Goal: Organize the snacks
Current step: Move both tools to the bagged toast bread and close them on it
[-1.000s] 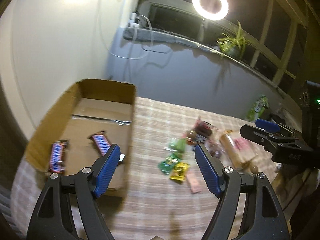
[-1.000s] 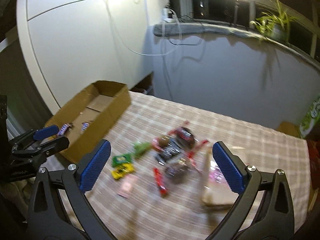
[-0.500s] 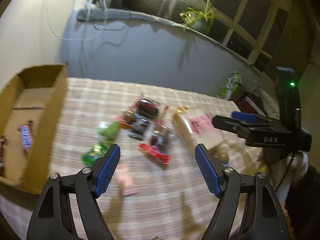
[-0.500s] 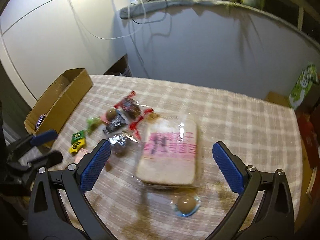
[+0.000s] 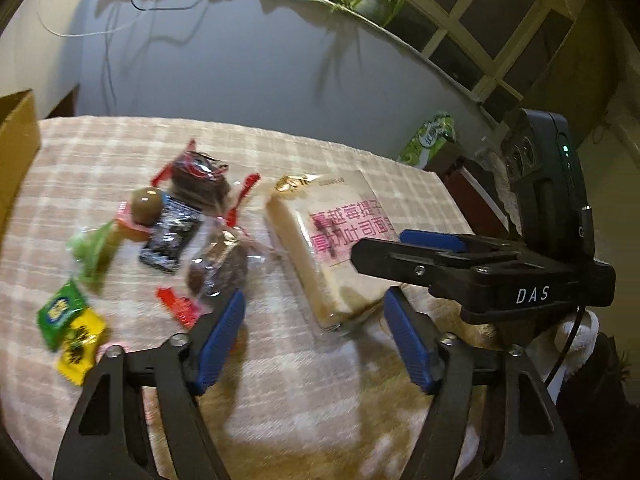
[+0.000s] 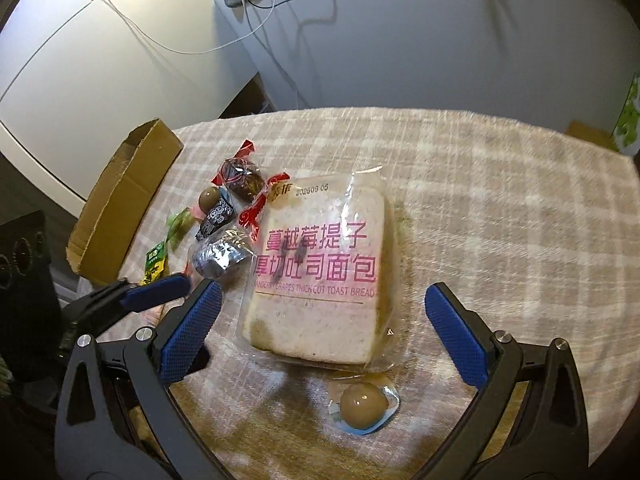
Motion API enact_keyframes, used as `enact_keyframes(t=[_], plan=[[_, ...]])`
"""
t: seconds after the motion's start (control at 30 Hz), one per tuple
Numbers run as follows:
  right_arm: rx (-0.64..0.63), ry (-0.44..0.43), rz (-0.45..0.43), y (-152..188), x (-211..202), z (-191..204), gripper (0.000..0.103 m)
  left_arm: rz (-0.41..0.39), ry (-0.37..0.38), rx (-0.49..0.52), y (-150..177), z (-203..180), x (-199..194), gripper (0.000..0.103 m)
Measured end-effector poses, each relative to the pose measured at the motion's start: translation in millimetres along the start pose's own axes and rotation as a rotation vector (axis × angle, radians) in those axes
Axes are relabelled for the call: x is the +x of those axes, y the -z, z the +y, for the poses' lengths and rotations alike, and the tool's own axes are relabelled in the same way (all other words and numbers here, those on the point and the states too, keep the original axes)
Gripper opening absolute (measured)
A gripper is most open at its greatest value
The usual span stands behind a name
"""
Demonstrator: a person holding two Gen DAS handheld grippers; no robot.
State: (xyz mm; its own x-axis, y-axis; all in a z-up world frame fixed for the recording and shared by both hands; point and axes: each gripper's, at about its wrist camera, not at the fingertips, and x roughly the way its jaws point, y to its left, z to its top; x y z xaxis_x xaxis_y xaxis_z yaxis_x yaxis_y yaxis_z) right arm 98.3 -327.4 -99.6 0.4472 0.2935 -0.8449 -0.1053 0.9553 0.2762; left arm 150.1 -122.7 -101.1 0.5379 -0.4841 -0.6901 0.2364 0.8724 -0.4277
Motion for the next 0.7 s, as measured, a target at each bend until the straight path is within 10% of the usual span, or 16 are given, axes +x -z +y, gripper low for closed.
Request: enact_keyframes(t=[0.7], plan=[[0.087,-0.086,0.057,-1.2,17.0,-16.7,0.063,0.062,0.064,0.009,-13.2,-11.6,35.5,0.042]])
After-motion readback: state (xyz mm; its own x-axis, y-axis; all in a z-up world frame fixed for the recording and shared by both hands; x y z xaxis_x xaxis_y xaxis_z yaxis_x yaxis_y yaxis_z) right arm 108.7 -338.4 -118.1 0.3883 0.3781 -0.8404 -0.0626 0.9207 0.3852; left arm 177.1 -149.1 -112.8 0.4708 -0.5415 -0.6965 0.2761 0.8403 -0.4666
